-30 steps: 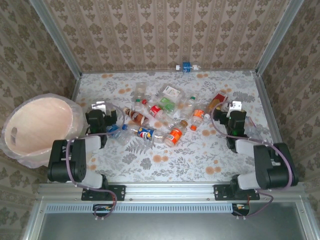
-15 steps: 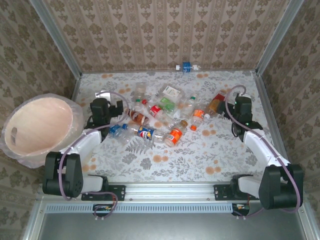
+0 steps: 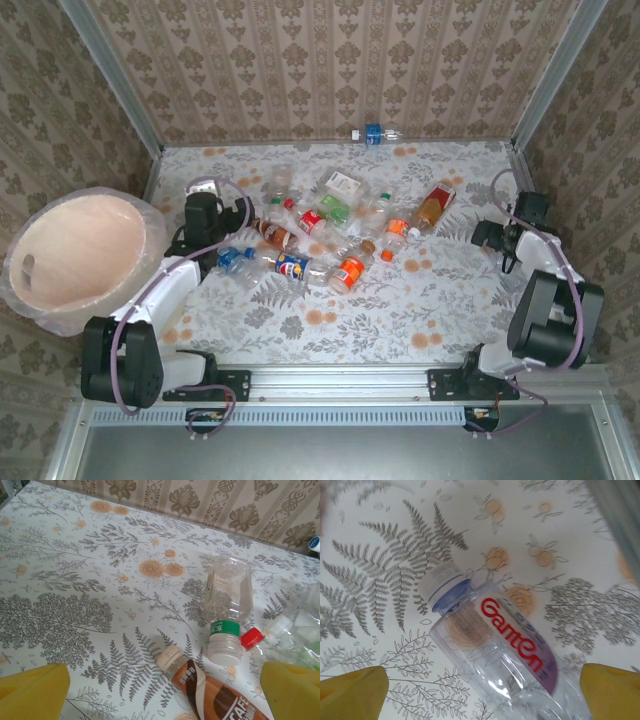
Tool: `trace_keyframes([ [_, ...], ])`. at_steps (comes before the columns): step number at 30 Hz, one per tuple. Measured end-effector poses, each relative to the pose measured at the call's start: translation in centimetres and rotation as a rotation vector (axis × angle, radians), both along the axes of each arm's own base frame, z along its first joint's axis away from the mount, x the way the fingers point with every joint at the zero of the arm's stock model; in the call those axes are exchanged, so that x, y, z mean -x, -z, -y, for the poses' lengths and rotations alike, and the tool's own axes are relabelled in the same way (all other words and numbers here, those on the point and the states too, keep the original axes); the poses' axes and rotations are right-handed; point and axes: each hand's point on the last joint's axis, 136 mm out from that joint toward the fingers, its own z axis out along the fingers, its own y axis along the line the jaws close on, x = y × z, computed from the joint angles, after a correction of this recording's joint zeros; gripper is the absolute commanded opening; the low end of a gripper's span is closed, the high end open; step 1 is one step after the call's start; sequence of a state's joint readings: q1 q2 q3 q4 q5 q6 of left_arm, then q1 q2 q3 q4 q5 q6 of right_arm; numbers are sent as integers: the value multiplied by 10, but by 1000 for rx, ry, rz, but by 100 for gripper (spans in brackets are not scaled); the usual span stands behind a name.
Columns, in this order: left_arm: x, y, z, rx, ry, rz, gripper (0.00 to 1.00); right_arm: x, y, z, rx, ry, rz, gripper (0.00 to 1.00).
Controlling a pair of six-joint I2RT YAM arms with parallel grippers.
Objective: Put the plastic bottles in the bin
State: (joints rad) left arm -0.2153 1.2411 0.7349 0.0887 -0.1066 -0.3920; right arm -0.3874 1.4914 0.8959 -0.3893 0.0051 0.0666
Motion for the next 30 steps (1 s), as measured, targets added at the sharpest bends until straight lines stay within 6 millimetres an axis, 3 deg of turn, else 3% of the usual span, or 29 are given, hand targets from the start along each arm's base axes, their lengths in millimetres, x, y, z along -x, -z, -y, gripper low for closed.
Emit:
trace_keyframes([
  [7, 2, -3, 0, 37, -16, -1, 100, -7, 25, 8, 39, -92, -124, 93],
  [11, 2, -3, 3, 53, -19, -3, 100, -22, 33, 11, 56, -146, -156, 88],
  [14, 3, -3, 5, 57, -15, -3, 100, -36, 40, 7, 80, -206, -183, 77],
  [18, 7, -6, 6, 58, -17, 12, 100, -45, 55, -1, 86, -255, -226, 72],
  [22, 14, -14, 5, 64, -17, 40, 100, -48, 51, 0, 107, -262, -236, 62],
  [26, 18, -21, 3, 69, -20, 63, 100, -47, 49, 2, 115, -239, -234, 60],
  [30, 19, -24, 5, 87, -18, 74, 100, -40, 28, 3, 129, -172, -169, 56],
])
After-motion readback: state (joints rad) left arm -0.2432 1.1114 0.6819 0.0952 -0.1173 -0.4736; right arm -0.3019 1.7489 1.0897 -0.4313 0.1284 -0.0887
